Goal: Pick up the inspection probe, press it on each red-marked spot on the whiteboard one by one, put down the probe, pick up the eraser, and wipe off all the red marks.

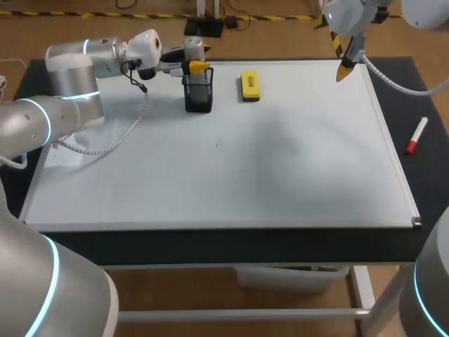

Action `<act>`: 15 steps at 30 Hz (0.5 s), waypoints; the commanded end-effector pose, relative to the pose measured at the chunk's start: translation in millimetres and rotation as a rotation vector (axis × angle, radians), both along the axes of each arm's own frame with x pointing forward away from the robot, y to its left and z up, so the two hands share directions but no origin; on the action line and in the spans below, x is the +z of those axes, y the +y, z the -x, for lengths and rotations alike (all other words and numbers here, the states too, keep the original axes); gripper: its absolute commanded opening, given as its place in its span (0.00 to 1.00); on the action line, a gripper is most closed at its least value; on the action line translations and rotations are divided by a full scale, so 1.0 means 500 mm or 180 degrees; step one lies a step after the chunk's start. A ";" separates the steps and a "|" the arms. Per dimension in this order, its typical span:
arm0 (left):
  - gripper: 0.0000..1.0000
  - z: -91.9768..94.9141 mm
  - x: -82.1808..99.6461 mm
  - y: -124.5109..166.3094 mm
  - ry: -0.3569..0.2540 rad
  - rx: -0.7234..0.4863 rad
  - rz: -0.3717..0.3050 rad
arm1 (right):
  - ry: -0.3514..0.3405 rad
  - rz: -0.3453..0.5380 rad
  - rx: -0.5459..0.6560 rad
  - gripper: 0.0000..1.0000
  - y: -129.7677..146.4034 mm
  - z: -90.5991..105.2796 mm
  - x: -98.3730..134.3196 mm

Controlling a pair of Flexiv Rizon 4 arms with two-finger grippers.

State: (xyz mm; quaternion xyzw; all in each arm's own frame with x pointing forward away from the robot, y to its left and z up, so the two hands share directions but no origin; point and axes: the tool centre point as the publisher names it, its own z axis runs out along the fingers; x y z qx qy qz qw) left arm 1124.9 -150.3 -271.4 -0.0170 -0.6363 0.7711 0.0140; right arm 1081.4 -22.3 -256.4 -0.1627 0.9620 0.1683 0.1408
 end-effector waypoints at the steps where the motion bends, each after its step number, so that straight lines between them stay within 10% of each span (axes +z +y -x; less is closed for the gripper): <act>1: 0.44 -0.009 -0.002 0.000 0.0000 -0.0029 -0.0004 | 0.0005 0.0016 0.0003 1.00 0.000 -0.001 0.001; 3: 1.00 -0.010 -0.001 0.000 0.0007 -0.0002 0.0006 | 0.0005 0.0016 0.0003 1.00 0.000 -0.001 0.001; 15: 1.00 -0.017 0.017 0.036 -0.0089 0.0213 -0.0095 | 0.0005 0.0016 0.0003 1.00 0.000 -0.001 0.001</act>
